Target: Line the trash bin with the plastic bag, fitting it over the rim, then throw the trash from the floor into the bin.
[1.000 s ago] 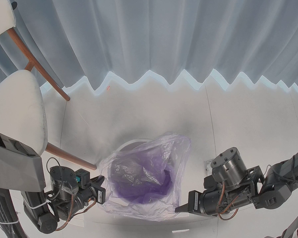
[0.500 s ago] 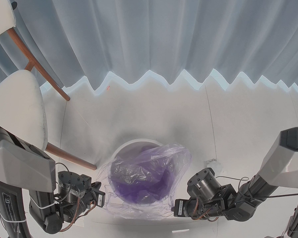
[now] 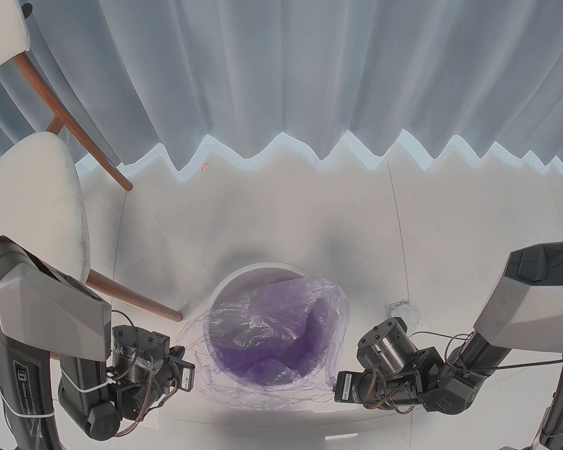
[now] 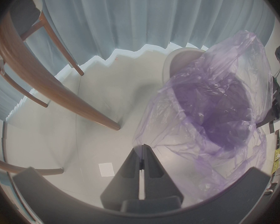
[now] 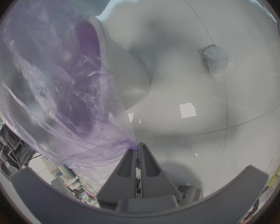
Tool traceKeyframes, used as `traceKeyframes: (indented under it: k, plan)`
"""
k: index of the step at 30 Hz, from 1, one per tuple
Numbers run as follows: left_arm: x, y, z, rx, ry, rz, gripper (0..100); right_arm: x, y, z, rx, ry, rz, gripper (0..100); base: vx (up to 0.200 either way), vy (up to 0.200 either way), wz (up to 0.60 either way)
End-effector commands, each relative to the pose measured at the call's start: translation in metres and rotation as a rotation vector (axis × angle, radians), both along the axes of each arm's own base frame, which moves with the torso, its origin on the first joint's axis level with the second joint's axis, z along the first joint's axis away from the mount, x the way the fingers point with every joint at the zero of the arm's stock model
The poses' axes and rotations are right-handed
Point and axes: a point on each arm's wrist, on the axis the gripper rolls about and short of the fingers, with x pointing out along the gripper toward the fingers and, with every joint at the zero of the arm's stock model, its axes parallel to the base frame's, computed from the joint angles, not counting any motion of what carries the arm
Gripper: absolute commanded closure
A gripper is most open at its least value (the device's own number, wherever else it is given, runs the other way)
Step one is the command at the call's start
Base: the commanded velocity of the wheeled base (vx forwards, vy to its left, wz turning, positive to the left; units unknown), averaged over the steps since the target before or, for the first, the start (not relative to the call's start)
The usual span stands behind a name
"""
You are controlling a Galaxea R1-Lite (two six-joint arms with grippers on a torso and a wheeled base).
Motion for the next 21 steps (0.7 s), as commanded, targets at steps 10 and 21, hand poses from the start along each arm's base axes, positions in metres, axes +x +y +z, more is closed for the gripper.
traceKeyframes:
  k: [10,21]
  plan:
    - [0.008,0.007,-0.008,0.014,0.016,0.037,100,0.005,-0.009,-0.012,-0.018,-0.006,-0.047,100,0.000,0.000,0.00]
    - [0.022,0.000,-0.017,0.005,-0.005,0.040,100,0.010,-0.006,-0.021,-0.038,-0.040,-0.078,100,0.000,0.000,0.00]
